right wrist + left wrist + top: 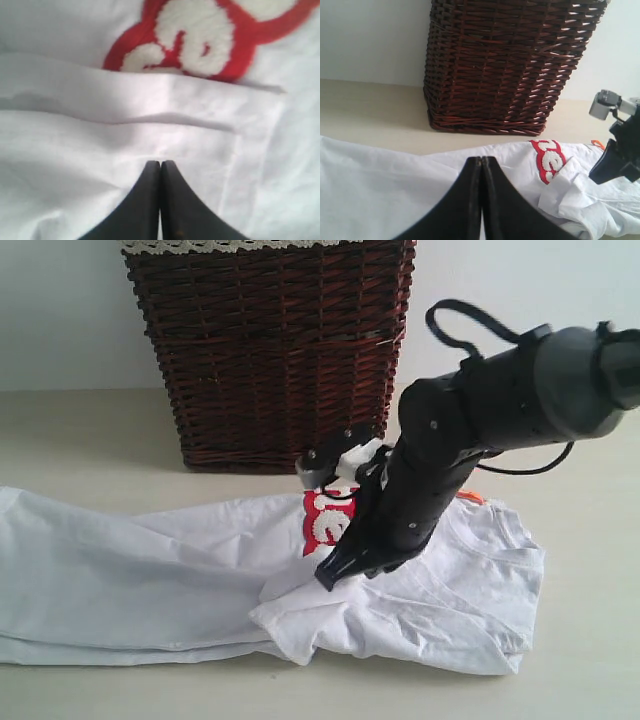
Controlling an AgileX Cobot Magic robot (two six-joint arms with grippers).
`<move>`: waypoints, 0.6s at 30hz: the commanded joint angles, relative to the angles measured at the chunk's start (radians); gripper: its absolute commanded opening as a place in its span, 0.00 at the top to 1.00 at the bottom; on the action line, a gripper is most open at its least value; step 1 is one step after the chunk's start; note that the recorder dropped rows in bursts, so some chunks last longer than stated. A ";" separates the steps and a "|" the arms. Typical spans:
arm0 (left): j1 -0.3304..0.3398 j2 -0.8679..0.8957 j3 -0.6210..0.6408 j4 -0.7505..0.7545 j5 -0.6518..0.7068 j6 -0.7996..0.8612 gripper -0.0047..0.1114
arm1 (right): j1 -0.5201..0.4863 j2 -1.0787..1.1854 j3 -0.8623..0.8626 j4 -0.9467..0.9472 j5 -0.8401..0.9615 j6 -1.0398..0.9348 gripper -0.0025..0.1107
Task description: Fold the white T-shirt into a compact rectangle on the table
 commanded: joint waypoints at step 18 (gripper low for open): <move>0.000 -0.005 0.000 -0.002 0.001 0.002 0.96 | -0.172 -0.117 0.103 0.217 0.059 -0.064 0.70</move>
